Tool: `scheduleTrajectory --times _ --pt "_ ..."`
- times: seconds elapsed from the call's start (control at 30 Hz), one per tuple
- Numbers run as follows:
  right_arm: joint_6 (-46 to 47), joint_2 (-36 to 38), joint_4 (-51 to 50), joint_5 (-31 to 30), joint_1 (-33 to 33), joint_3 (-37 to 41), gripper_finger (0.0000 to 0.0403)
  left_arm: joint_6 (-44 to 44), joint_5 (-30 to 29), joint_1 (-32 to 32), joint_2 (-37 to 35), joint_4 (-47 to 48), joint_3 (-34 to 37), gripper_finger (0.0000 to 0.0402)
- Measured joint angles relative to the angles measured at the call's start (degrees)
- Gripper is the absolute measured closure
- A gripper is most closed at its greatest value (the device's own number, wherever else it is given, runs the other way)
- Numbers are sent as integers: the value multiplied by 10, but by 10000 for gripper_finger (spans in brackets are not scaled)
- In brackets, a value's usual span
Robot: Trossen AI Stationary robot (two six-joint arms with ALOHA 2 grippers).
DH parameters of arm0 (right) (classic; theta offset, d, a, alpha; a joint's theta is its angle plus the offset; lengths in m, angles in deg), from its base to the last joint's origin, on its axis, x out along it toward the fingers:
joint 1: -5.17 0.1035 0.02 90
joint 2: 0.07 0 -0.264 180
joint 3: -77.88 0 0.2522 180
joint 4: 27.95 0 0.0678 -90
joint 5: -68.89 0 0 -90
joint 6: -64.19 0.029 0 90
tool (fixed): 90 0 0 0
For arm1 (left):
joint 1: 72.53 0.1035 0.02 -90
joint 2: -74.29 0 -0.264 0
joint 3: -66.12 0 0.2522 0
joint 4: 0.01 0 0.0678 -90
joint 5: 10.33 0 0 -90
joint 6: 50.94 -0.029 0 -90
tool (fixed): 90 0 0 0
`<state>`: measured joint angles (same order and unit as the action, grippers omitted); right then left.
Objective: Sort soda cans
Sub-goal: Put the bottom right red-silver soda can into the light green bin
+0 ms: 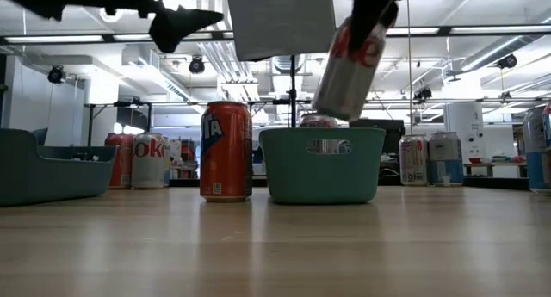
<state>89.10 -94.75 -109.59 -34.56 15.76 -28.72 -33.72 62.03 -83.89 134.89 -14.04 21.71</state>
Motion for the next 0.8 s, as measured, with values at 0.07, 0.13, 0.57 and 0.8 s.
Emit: scheduleTrajectory --times 0.07,0.13,0.57,0.8 --pt "-9 -9 17 18 -7 1 99 1 -21 -10 18 26 -20 47" --pt "-20 -22 27 34 -12 3 99 1 -23 -23 34 24 -33 47" --pt "-45 -83 51 74 -53 13 97 -49 -81 -122 56 29 -104 47" --pt "-45 -110 58 81 -75 15 97 -51 -146 -147 53 90 -121 47"
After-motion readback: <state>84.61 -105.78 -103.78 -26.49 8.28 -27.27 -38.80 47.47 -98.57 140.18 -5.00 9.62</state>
